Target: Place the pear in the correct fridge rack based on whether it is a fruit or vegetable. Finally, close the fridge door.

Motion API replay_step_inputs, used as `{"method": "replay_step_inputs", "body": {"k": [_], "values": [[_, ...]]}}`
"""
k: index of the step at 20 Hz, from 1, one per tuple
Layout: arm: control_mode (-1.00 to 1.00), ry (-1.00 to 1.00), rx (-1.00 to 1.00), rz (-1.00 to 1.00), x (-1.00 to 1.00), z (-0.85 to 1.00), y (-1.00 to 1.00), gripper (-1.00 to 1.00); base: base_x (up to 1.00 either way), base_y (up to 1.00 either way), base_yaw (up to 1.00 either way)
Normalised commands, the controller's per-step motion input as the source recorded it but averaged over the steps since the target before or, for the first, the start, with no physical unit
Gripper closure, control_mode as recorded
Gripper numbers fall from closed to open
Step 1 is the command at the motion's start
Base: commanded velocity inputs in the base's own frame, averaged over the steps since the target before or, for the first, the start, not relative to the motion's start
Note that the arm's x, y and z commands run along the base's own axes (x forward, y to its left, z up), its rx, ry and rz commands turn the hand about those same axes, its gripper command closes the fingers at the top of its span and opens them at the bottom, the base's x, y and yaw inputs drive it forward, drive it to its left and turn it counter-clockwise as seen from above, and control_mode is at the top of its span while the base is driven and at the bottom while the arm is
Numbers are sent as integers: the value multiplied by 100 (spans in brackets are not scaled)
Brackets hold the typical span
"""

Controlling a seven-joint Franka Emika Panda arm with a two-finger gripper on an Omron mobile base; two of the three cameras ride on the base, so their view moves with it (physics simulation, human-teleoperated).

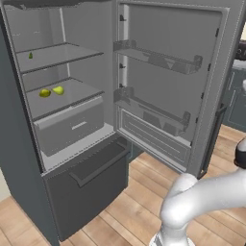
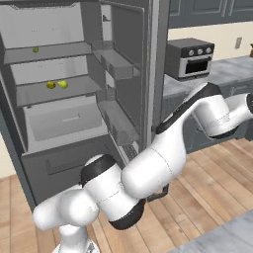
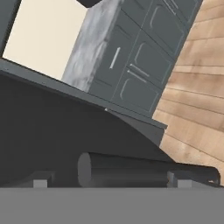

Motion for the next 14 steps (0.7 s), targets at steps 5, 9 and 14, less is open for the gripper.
{"method": "replay_step_inputs", "body": {"k": [5, 9, 14], "values": [[-100, 9, 0, 5, 44, -37, 45, -100, 0, 0, 0], [-100, 18, 0, 0, 23, -18, 81, -100, 0, 0, 0], [-100, 19, 0, 3, 0, 0, 82, -100, 0, 0, 0]]}}
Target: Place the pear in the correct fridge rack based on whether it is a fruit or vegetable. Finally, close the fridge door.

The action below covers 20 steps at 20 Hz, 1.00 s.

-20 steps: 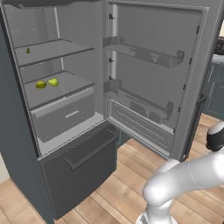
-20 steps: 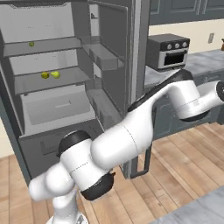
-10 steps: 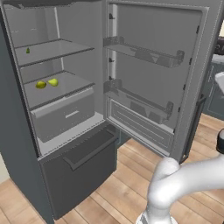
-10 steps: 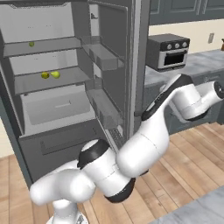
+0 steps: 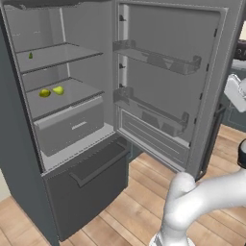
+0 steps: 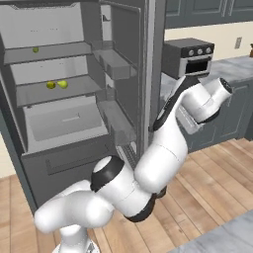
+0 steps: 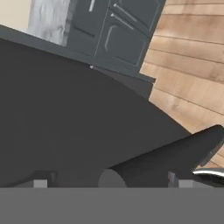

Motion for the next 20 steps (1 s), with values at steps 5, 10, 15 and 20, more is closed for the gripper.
{"method": "replay_step_inputs", "body": {"k": [5, 10, 15, 20], "values": [[-100, 13, 1, 11, -33, 0, 73, -100, 0, 0, 0], [-100, 2, 0, 21, -80, -14, 94, -100, 0, 0, 0], [-100, -1, 0, 20, -57, -28, 100, -100, 0, 0, 0], [-100, -9, 2, 19, -35, -28, 100, -100, 0, 0, 0]]}}
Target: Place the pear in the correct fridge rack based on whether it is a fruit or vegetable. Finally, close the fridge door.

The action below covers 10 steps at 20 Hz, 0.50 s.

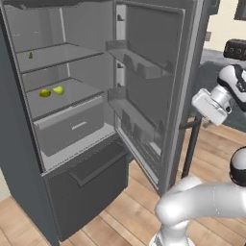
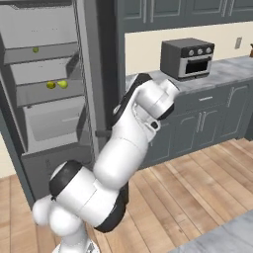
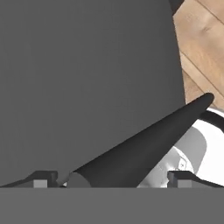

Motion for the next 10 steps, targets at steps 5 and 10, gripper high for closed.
{"method": "replay_step_inputs", "body": {"k": [5, 10], "values": [[-100, -20, 4, 14, -1, -7, 100, -100, 0, 0, 0], [-100, -26, 6, 12, 1, 0, 100, -100, 0, 0, 0]]}}
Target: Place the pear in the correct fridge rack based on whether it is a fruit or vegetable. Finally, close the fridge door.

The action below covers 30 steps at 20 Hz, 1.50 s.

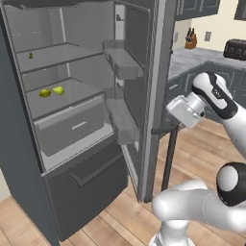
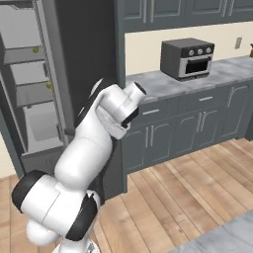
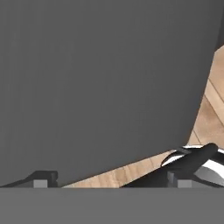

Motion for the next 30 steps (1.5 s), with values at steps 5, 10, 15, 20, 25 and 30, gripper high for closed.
{"method": "replay_step_inputs", "body": {"k": [5, 10, 15, 20, 25, 30], "values": [[-100, -29, 6, 8, 10, 8, 100, -100, 0, 0, 0], [-100, -29, 11, 4, 36, 28, 100, -100, 0, 0, 0], [-100, -24, 14, 1, 73, 42, 92, -100, 0, 0, 0], [-100, -17, 10, 0, 85, 41, 88, -100, 0, 0, 0], [-100, -15, 2, 0, 74, 12, 98, -100, 0, 0, 0], [-100, -10, 0, -2, 60, 0, 93, -100, 0, 0, 0]]}}
